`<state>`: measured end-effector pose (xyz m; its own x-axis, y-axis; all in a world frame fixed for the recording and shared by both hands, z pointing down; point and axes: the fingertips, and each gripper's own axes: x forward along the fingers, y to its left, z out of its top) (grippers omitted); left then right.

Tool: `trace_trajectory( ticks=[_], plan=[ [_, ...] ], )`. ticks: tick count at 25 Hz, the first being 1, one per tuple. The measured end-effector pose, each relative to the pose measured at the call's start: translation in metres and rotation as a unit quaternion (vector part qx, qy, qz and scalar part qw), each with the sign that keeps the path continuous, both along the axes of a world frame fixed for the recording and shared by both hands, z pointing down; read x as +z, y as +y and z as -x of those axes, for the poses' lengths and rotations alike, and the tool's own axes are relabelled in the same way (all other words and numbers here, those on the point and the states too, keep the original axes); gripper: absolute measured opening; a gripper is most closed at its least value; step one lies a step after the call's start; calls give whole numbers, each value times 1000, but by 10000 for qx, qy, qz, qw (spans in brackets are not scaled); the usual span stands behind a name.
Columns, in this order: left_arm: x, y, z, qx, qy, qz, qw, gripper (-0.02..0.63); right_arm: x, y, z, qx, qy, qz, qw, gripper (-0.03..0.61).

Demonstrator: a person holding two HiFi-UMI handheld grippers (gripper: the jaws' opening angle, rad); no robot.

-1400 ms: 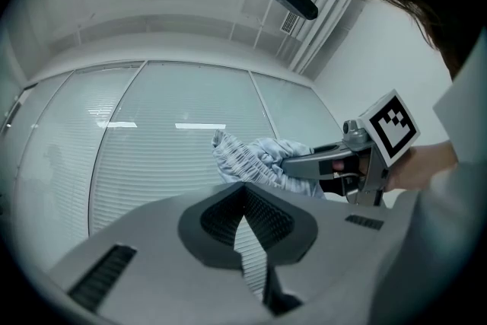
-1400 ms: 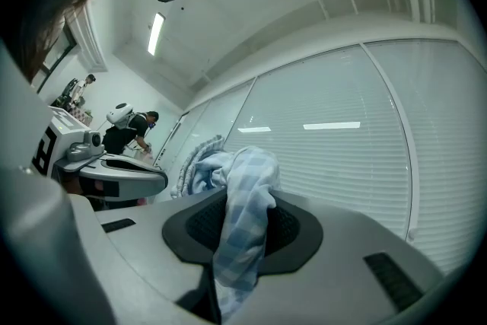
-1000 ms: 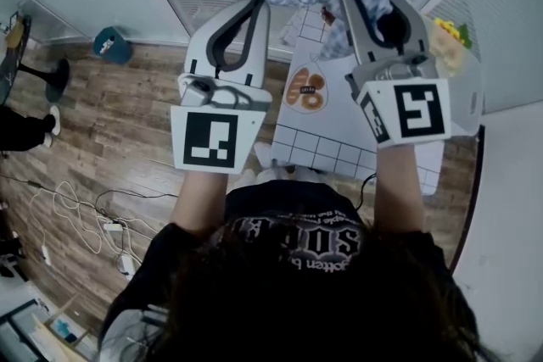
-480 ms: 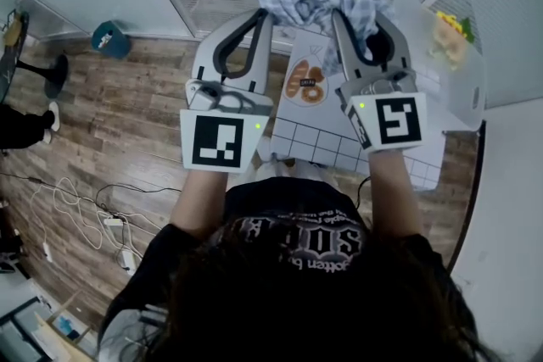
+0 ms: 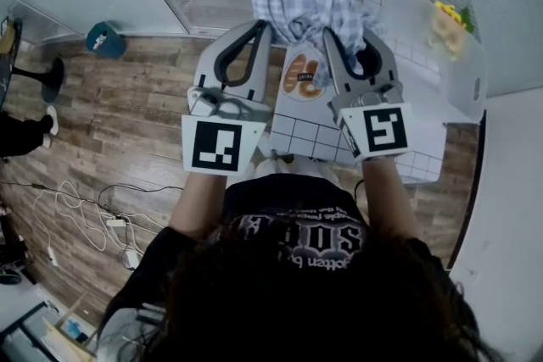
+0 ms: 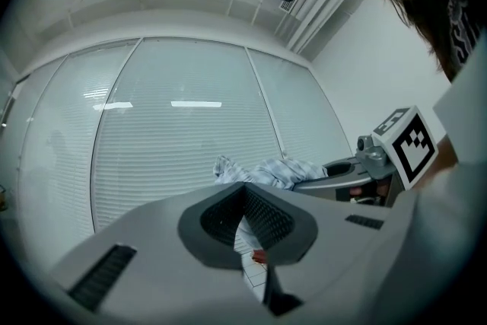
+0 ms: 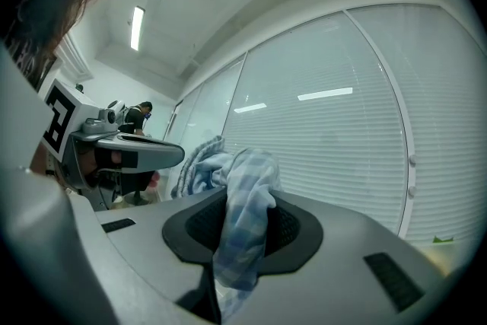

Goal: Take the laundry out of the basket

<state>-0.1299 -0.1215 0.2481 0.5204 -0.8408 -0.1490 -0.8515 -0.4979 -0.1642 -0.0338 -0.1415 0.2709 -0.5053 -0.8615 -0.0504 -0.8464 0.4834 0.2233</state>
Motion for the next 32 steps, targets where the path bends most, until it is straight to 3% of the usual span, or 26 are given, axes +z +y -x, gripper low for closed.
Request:
trace_trajectory(
  ticks=[19, 32],
  plan=[
    [30, 11, 0, 145, -100, 260, 9995, 2, 61, 12, -3, 137, -15, 633, 9979, 103],
    [33, 7, 2, 53, -54, 262, 9996, 2, 64, 11, -1, 185, 20, 639, 9978, 103]
  ],
)
